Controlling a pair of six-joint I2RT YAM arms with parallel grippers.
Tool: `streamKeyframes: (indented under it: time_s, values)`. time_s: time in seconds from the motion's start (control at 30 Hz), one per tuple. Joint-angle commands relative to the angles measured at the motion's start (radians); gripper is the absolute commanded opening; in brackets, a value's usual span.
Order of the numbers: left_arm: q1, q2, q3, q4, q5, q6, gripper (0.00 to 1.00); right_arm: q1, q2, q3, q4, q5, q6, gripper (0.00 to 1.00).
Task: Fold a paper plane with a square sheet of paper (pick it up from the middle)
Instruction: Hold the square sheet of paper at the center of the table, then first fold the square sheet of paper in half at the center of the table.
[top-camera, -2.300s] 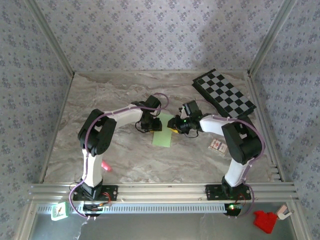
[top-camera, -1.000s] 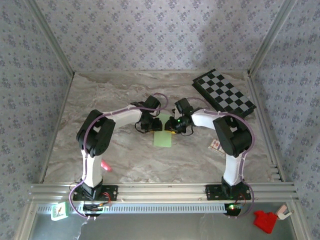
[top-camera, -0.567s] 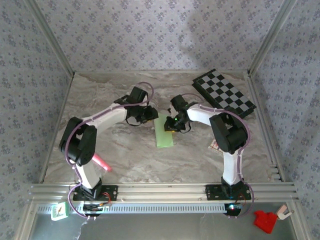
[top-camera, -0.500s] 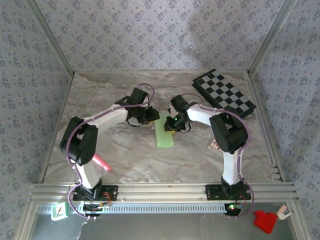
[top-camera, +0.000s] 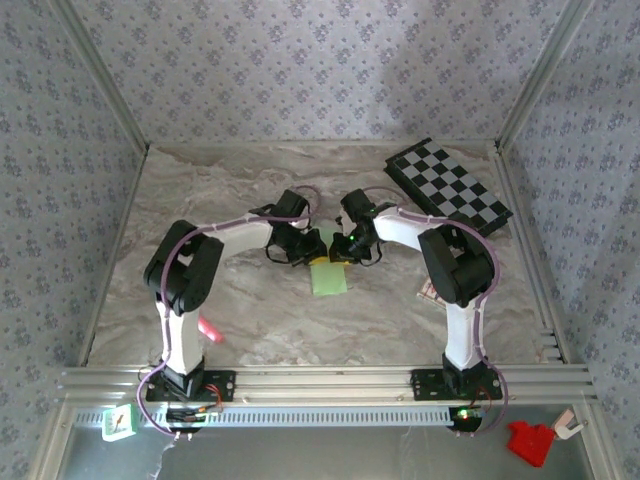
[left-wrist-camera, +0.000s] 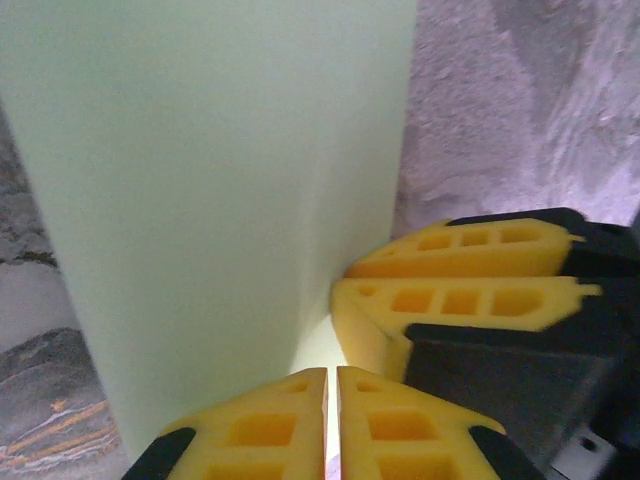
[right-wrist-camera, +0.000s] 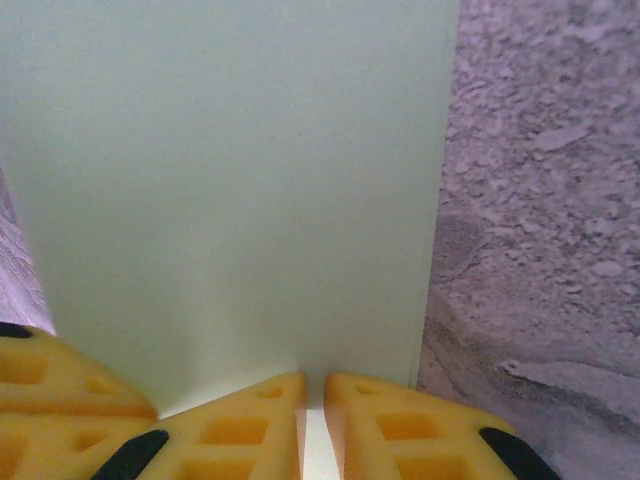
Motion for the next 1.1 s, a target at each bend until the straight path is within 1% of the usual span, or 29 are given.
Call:
streamKeyframes:
  time_s: [0.0, 0.1, 0.37, 0.43, 0.77, 1.07]
  values:
    - [-0.008, 0.022, 0.043, -0.063, -0.028, 0.020, 0.11, 0.002, 0.086, -0.033, -0.107, 0.095, 0.015, 0.19]
    - [-0.010, 0.033, 0.050, -0.116, -0.080, 0.045, 0.11, 0.003, 0.091, -0.033, -0.112, 0.104, 0.016, 0.19]
    - [-0.008, 0.047, 0.045, -0.161, -0.133, 0.075, 0.10, 0.001, 0.104, -0.030, -0.127, 0.138, 0.014, 0.19]
    - [-0.004, 0.045, 0.044, -0.176, -0.151, 0.085, 0.10, 0.002, 0.105, -0.030, -0.154, 0.145, 0.014, 0.19]
    - [0.023, 0.033, 0.007, -0.199, -0.182, 0.113, 0.10, 0.001, 0.113, -0.030, -0.172, 0.172, 0.011, 0.19]
    - [0.060, -0.042, -0.029, -0.240, -0.216, 0.150, 0.10, 0.001, 0.117, -0.021, -0.192, 0.200, 0.006, 0.19]
